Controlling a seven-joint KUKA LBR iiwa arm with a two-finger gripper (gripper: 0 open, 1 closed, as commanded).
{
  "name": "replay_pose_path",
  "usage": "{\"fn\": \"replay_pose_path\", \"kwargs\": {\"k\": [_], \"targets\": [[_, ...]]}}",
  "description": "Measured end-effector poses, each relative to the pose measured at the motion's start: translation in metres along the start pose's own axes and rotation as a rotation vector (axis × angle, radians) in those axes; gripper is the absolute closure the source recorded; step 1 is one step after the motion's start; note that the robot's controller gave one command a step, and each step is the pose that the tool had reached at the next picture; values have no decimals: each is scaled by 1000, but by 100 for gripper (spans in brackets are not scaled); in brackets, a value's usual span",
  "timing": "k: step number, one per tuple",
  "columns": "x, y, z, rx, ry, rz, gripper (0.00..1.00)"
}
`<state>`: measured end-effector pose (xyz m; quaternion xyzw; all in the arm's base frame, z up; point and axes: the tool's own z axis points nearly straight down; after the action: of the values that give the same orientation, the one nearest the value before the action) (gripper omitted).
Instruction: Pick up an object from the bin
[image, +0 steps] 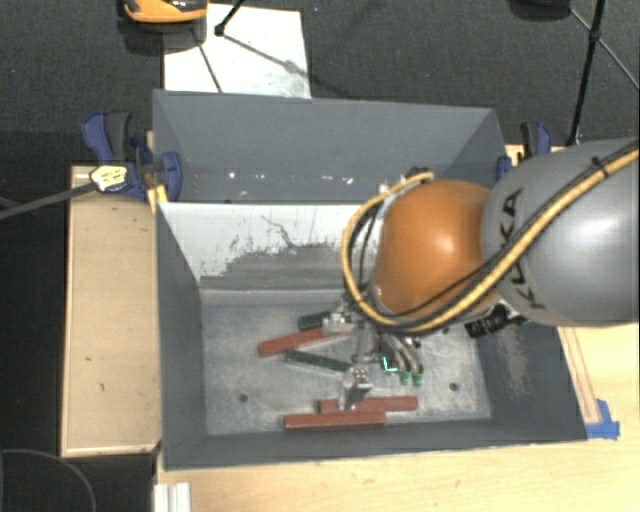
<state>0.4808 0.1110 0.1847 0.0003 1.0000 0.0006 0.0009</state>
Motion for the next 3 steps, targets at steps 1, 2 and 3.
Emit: {"fn": "replay_pose_path", "kwargs": {"k": [1,2,3], "targets": [[-4,-21,107,-2,2,66,100],[-9,-22,107,-4,-21,69,0],[-2,-20,108,-2,8,69,100]]}}
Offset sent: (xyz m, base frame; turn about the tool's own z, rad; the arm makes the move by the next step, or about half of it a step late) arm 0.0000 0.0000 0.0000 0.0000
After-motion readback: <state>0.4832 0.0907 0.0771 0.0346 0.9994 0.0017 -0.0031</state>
